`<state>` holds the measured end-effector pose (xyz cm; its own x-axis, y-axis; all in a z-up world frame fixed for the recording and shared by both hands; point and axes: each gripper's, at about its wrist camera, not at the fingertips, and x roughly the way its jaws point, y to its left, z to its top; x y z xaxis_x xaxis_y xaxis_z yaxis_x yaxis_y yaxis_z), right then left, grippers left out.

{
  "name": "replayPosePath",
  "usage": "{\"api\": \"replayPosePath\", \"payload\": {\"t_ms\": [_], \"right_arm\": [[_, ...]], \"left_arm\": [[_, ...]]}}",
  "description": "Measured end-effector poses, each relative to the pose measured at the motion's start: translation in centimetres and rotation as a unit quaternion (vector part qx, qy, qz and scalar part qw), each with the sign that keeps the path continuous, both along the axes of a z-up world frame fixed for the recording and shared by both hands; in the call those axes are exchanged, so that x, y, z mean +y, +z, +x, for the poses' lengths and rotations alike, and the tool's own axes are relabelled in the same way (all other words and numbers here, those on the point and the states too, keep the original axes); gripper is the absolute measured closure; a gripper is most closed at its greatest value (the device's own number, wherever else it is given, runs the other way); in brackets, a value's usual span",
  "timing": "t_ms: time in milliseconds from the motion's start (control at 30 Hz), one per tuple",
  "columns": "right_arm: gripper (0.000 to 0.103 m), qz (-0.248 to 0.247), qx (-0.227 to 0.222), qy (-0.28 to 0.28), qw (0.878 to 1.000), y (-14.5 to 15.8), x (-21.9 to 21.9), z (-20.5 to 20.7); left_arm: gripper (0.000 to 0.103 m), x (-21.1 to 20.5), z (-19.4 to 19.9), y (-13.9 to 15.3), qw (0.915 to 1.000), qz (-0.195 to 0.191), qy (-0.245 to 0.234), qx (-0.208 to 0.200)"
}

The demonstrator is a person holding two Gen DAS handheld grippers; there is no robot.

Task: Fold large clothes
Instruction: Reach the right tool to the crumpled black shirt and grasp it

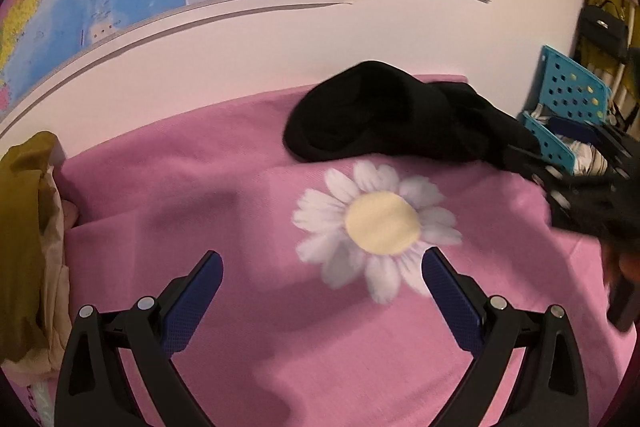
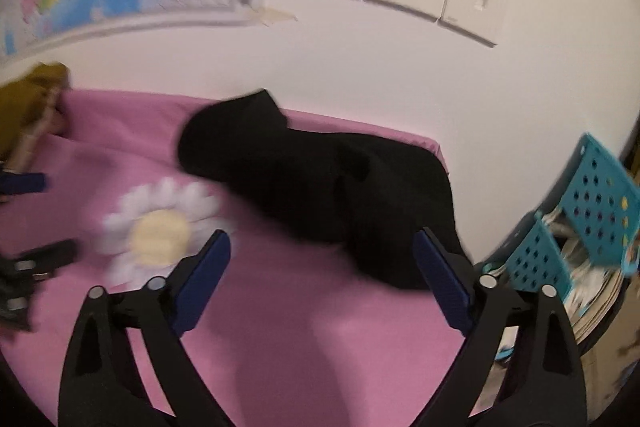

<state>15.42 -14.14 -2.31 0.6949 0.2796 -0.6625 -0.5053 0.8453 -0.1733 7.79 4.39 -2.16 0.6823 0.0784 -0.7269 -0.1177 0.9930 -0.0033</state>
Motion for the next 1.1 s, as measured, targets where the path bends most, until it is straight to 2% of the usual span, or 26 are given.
{"api": "replayPosePath", "payload": {"t_ms": [100,133,200,233,267,333,400,533,600,633,667,700,733,800,933,1000,1033,1067,1100], "right_arm": [[0.018,-0.034,0.017,-0.004,0.999,-1.4,0.6,4.1],[0.023,-0.041,0.029,-0.006,0.999,-2.0,0.6,5.4],[0.044,-0.046,0.053,0.003,0.998,-2.8,0.3,6.9],[0.075,-0.047,0.065,0.011,0.997,-3.2,0.1,7.5],[0.095,-0.045,0.075,0.022,0.996,-3.1,-0.3,7.6],[0.096,-0.031,0.056,0.032,0.997,-1.8,-1.5,6.7],[0.096,-0.006,0.018,0.052,0.998,0.8,-3.4,4.5],[0.095,0.013,0.004,0.041,0.999,2.6,-7.7,1.8],[0.085,0.002,0.013,0.038,0.999,1.9,-8.7,1.5],[0.069,-0.008,0.021,0.033,0.999,1.2,-9.0,1.2],[0.048,-0.020,0.010,0.033,0.999,1.2,-8.6,1.0],[0.034,-0.029,-0.006,0.036,0.999,1.2,-8.1,0.4],[0.011,-0.036,-0.025,0.047,0.998,1.5,-7.2,-0.2],[0.010,-0.032,-0.047,0.086,0.995,1.6,-5.7,-0.9],[0.014,-0.071,-0.014,0.158,0.985,-0.9,-0.4,0.0],[0.022,-0.112,0.000,0.177,0.978,-2.9,1.9,0.9],[0.040,-0.134,-0.004,0.175,0.975,-3.6,2.4,1.3],[0.064,-0.151,0.000,0.162,0.975,-4.2,2.8,2.0],[0.100,-0.149,0.037,0.159,0.975,-4.5,2.9,3.2]], "left_arm": [[0.007,0.6,0.7,-0.3,1.0000,0.000,0.007,0.003],[0.007,0.8,1.0,-0.5,0.9999,0.002,0.008,0.006],[0.007,1.1,1.4,-0.8,0.9999,0.002,0.010,0.010],[0.007,1.2,1.7,-1.1,0.9998,0.003,0.012,0.014],[0.007,1.3,2.0,-1.3,0.9998,0.004,0.013,0.017],[0.007,1.7,2.1,-1.6,0.9996,0.004,0.016,0.022],[0.007,2.1,2.2,-1.7,0.9995,0.003,0.020,0.023],[0.007,3.3,2.1,-1.8,0.9993,0.001,0.031,0.020],[0.007,3.8,2.1,-2.0,0.9991,-0.001,0.035,0.023],[0.007,3.9,2.1,-2.1,0.9990,-0.002,0.036,0.025],[0.007,4.0,2.1,-2.2,0.9990,-0.002,0.037,0.027],[0.007,3.9,2.4,-2.4,0.9989,-0.001,0.037,0.028],[0.007,3.9,2.5,-2.4,0.9989,0.000,0.037,0.028],[0.007,4.1,2.5,-2.6,0.9990,0.002,0.035,0.029],[0.007,3.9,2.5,-2.5,0.9989,0.008,0.034,0.030],[0.007,4.0,2.6,-2.8,0.9988,0.009,0.036,0.033],[0.007,4.1,2.5,-2.8,0.9986,0.011,0.039,0.035],[0.007,4.0,2.4,-2.8,0.9985,0.012,0.039,0.037],[0.007,4.1,2.5,-2.8,0.9984,0.014,0.040,0.037]]}}
